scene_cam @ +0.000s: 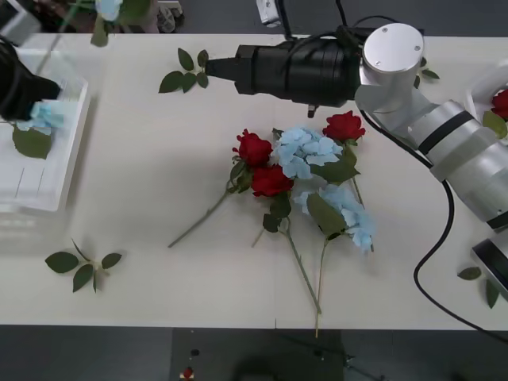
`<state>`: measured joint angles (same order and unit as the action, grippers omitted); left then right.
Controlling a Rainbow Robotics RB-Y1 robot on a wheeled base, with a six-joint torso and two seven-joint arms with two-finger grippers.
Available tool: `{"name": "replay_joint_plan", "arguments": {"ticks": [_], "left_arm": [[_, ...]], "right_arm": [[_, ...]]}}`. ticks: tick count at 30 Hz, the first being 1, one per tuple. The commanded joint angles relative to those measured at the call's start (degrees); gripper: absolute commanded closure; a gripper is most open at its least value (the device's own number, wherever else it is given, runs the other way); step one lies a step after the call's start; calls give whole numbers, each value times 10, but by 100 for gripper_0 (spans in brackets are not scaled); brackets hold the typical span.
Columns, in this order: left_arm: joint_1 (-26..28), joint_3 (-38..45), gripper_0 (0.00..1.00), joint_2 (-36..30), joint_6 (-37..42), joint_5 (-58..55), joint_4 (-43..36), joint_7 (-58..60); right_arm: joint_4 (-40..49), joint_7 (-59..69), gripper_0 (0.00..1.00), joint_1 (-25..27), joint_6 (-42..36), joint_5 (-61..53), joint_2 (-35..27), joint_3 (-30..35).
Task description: Put the red flowers into the right box and the blue flowers into the left box
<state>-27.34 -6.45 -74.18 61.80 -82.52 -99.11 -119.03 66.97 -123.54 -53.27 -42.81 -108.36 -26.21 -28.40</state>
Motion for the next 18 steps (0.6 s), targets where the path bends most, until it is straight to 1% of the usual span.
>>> {"name": "replay_joint_plan", "arguments": {"ticks": [1,3,5,6,7,8,9,12,13,14,18], "left_arm": [[10,16,100,-63,39,43,40,-30],[31,16,100,-84,37,60,52,-34],[79,15,100,-107,24,98,59,-57],[94,16,100,-111,11,109,59,-60],[138,16,100,-121,-42,135,64,-61],[157,16,100,-126,-67,148,67,-62],[202,16,100,-131,-135,186,74,-64],[271,16,100,-130,-234,260,98,-59],[287,15,100,-128,-262,277,112,-59],[296,15,100,-128,-272,286,124,-59],[300,15,100,-128,-272,385,149,-65]], "right_arm": [[11,124,39,-26,-26,1,-72,-46],[11,175,38,-30,-40,15,-101,-64],[11,229,39,-38,-71,52,-140,-90],[11,242,38,-41,-81,62,-151,-99],[11,267,38,-47,-104,84,-174,-119],[11,275,38,-50,-110,92,-183,-128],[11,297,39,-59,-126,111,-199,-148],[11,338,38,-69,-134,147,-219,-179],[10,355,39,-72,-134,165,-222,-191],[7,366,39,-75,-134,182,-224,-200],[-22,397,38,-82,-128,252,-219,-236]]}}
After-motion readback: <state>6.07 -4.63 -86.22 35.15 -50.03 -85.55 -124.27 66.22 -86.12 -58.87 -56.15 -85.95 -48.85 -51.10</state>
